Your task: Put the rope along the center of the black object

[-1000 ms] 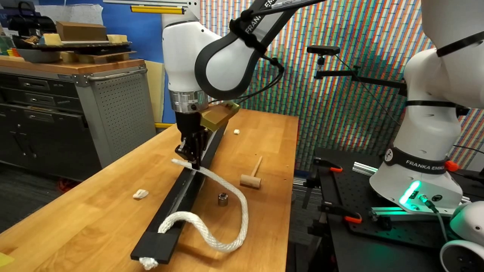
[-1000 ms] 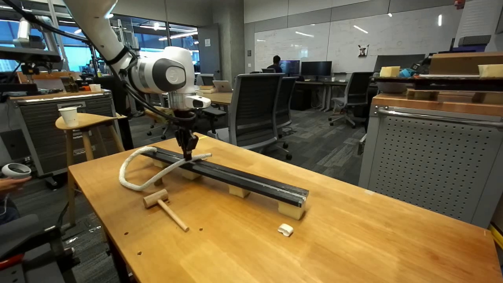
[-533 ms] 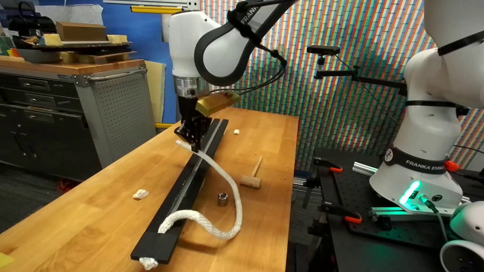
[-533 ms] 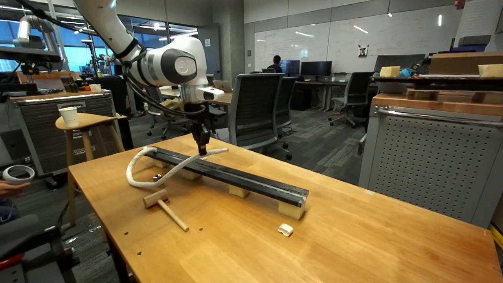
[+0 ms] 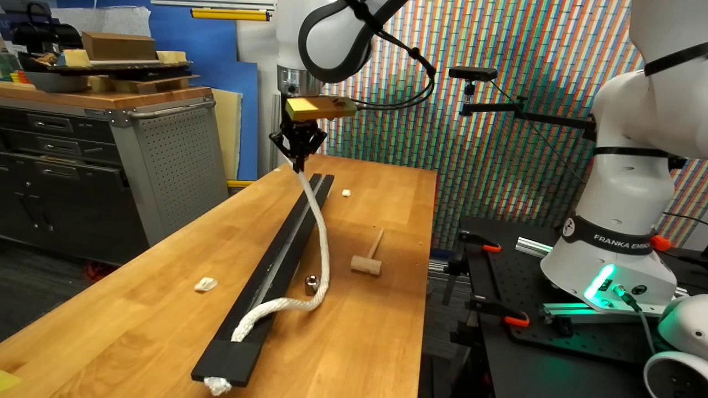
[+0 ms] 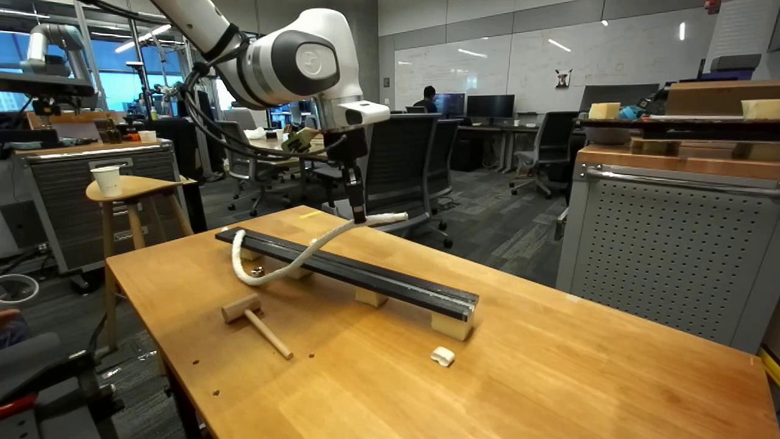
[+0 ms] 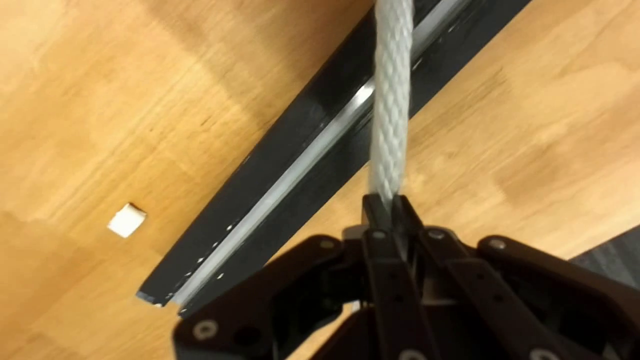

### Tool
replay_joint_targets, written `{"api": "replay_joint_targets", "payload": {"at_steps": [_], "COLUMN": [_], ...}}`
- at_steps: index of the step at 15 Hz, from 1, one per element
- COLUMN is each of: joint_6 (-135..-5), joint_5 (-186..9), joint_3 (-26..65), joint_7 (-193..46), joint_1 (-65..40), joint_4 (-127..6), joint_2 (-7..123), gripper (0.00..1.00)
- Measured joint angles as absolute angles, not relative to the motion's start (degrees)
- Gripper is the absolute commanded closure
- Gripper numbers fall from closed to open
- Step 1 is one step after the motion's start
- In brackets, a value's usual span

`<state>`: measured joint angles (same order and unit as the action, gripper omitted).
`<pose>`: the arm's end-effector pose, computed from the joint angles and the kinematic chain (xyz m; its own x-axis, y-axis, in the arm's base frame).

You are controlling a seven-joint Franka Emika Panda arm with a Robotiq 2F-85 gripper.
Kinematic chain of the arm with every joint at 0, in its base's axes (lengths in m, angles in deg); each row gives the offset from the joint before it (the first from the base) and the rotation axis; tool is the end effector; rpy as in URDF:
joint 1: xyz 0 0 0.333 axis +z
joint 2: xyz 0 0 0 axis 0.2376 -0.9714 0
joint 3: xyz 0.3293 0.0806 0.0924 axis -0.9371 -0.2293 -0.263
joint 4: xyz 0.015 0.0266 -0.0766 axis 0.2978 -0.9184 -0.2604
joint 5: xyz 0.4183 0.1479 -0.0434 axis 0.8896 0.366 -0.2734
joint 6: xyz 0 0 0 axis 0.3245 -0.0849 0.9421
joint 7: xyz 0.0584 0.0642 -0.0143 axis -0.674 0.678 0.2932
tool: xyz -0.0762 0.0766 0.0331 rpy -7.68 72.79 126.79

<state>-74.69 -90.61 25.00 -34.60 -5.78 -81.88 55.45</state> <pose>0.6676 -0.0127 0.2952 0.7521 -0.6420 0.1486 -0.6509 -0.7590 0.0151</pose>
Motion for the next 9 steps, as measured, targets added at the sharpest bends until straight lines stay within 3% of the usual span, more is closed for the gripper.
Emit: {"api": "replay_joint_targets", "payload": {"at_steps": [9], "joint_6": [-70.40], "joint_5": [-91.47], "joint_3": [28.54], "joint_7": [-20.86], "joint_1": [-11.23], "joint_4": [-82.42], "joint_2": [58.28], "gripper": [0.98]}}
